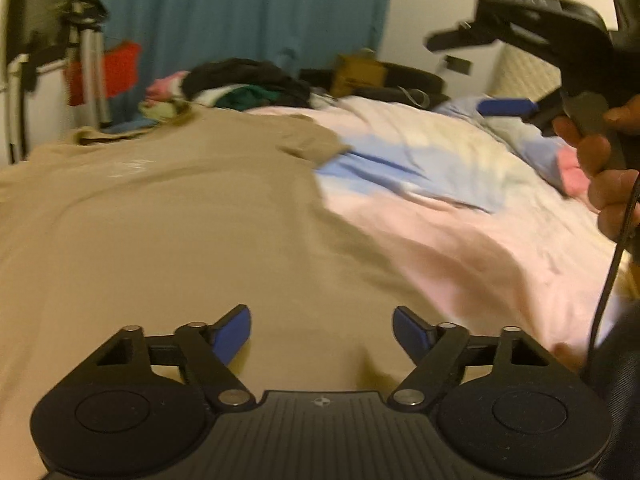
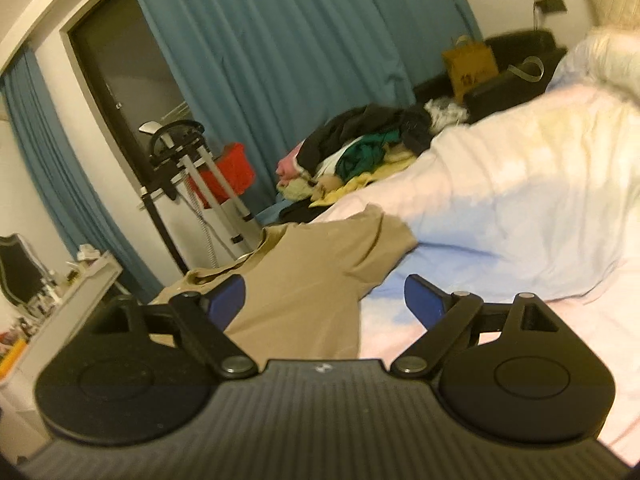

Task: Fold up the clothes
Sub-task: 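Fold the sleeve with the right gripper toward the shirt's middle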

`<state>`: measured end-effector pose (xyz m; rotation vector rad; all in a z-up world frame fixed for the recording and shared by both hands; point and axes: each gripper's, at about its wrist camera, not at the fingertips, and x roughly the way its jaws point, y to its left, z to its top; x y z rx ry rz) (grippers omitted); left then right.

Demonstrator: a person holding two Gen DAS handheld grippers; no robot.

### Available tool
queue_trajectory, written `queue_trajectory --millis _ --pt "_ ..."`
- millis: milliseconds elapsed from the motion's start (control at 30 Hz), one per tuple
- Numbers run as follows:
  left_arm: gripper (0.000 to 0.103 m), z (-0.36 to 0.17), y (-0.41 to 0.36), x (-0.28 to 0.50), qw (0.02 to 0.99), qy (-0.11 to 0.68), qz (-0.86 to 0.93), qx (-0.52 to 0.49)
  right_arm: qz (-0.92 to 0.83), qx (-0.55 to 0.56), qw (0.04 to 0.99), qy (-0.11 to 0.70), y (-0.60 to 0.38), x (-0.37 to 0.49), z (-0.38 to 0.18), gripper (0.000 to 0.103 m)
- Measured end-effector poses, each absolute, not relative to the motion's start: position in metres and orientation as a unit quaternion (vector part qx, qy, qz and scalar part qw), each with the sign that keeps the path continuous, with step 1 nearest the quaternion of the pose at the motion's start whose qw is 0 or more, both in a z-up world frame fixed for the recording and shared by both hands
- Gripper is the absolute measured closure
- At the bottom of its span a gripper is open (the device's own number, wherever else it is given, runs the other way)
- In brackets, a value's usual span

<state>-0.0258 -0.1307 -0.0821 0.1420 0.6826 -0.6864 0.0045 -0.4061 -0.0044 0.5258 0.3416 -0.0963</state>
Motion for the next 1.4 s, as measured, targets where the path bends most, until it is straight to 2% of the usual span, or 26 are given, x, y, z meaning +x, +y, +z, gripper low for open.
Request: queue_trajectory --millis 167,233,367,433,467,500,533,767,867,933,1000,1100,1133,1200,1400 --pt "0.039 -0.098 -0.182 -0.039 0.847 0.351 -0.39 0.085 -0.064 0.264 0.951 0.147 -0.42 -0.006 -0.004 0.015" --pt "0.046 -0.111 -0.201 -0.044 0.83 0.372 -0.401 0.11 -0.066 0.269 0.95 0.143 -0.426 -0.008 -0.006 0.015" --pt "0.05 -0.133 -0.22 -0.055 0.818 0.375 -0.409 0.154 -0.06 0.282 0.945 0.155 -0.433 -0.004 -0.016 0.015" --pt "0.078 -0.139 -0.221 -0.058 0.818 0.371 -0.408 0.162 -0.056 0.285 0.943 0.16 -0.433 0.0 -0.019 0.015" --pt "0.084 -0.142 -0.222 -0.06 0.819 0.369 -0.407 0.166 -0.055 0.285 0.943 0.161 -0.433 0.002 -0.02 0.015" --pt "0.094 -0.143 -0.223 -0.062 0.82 0.366 -0.406 0.17 -0.054 0.285 0.943 0.162 -0.433 0.004 -0.021 0.015" --pt "0.098 -0.142 -0.224 -0.063 0.823 0.361 -0.404 0.173 -0.051 0.286 0.943 0.161 -0.434 0.005 -0.022 0.015" --pt "0.101 -0.119 -0.226 -0.07 0.826 0.355 -0.419 0.126 -0.025 0.328 0.936 0.126 -0.447 0.003 -0.025 0.014" --pt "0.103 -0.134 -0.231 -0.063 0.793 0.397 -0.456 0.074 -0.01 0.354 0.927 0.121 -0.453 0.006 -0.028 0.014" --pt "0.103 -0.141 -0.234 -0.062 0.789 0.402 -0.459 0.074 0.002 0.377 0.918 0.126 -0.456 0.01 -0.033 0.014" --pt "0.1 -0.139 -0.232 -0.062 0.799 0.393 -0.445 0.096 0.011 0.397 0.908 0.133 -0.458 0.017 -0.038 0.013" --pt "0.085 -0.126 -0.211 -0.051 0.806 0.402 -0.426 0.078 0.025 0.416 0.898 0.145 -0.458 0.036 -0.042 0.013" --pt "0.065 -0.119 -0.201 -0.046 0.813 0.402 -0.415 0.073 0.029 0.419 0.896 0.147 -0.46 0.044 -0.043 0.013" --pt "0.037 -0.106 -0.18 -0.039 0.834 0.395 -0.377 0.076 0.036 0.428 0.891 0.144 -0.464 0.062 -0.046 0.013" --pt "0.025 -0.08 -0.11 -0.005 0.889 0.366 -0.268 0.062 0.03 0.439 0.879 0.181 -0.473 0.143 -0.092 0.013"
